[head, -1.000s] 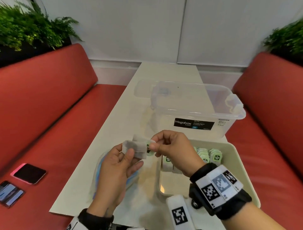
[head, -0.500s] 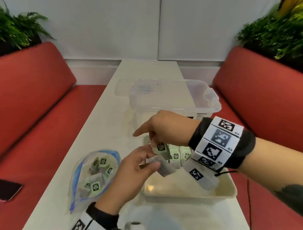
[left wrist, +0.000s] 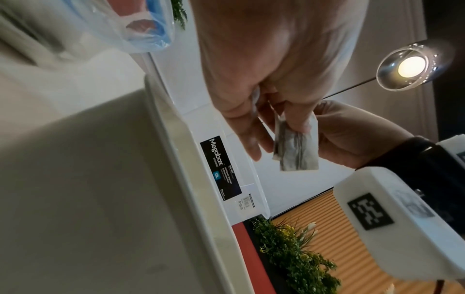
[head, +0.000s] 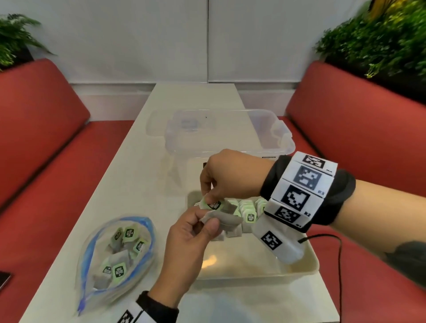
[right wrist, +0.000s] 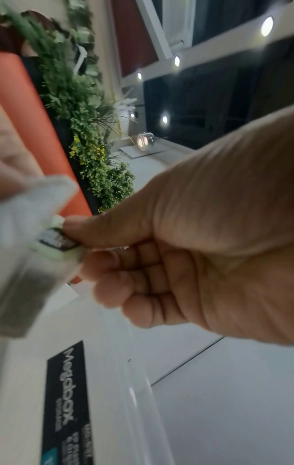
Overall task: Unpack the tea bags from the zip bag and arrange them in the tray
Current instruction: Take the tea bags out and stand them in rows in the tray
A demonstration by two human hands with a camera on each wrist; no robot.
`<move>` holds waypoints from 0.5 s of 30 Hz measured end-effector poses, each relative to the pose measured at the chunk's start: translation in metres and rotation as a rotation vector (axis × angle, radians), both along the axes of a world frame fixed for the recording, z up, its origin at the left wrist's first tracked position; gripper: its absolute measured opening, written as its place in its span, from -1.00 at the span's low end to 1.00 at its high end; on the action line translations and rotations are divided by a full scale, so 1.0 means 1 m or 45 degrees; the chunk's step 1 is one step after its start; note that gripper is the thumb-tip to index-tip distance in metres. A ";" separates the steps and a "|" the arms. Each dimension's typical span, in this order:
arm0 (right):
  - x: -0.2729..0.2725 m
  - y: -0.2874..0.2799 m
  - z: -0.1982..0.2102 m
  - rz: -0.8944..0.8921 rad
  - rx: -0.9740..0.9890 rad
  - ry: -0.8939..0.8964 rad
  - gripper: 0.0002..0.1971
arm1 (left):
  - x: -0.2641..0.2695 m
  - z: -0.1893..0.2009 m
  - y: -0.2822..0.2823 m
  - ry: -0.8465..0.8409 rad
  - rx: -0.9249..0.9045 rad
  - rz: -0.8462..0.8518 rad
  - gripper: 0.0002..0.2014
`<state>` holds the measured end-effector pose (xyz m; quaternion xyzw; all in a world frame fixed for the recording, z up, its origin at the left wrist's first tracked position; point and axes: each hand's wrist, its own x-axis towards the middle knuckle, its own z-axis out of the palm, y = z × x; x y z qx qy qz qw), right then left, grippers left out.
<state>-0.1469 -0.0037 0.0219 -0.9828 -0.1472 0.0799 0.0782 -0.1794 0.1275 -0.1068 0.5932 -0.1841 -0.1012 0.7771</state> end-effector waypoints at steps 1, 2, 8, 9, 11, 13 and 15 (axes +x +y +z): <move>0.000 0.000 0.000 0.007 0.019 -0.002 -0.90 | 0.001 -0.001 -0.001 0.025 0.001 0.019 -0.96; -0.001 0.000 0.000 0.009 0.042 -0.005 -0.90 | 0.001 -0.001 -0.003 0.054 -0.002 0.038 -0.98; -0.001 -0.008 0.001 -0.047 0.137 0.096 -0.92 | 0.003 -0.001 -0.004 -0.005 0.050 -0.019 -0.84; -0.002 -0.010 0.001 -0.057 0.177 0.109 -0.92 | 0.003 -0.002 -0.005 -0.023 0.075 -0.040 -0.79; -0.004 -0.015 0.000 -0.068 0.242 0.153 -0.93 | 0.003 -0.002 -0.006 -0.020 0.105 -0.056 -0.81; -0.007 -0.021 -0.001 -0.060 0.232 0.171 -0.92 | 0.004 -0.003 -0.008 -0.054 0.155 -0.036 -0.85; -0.010 -0.026 -0.001 -0.038 0.186 0.140 -0.91 | 0.005 -0.004 -0.008 -0.173 0.292 -0.034 -0.82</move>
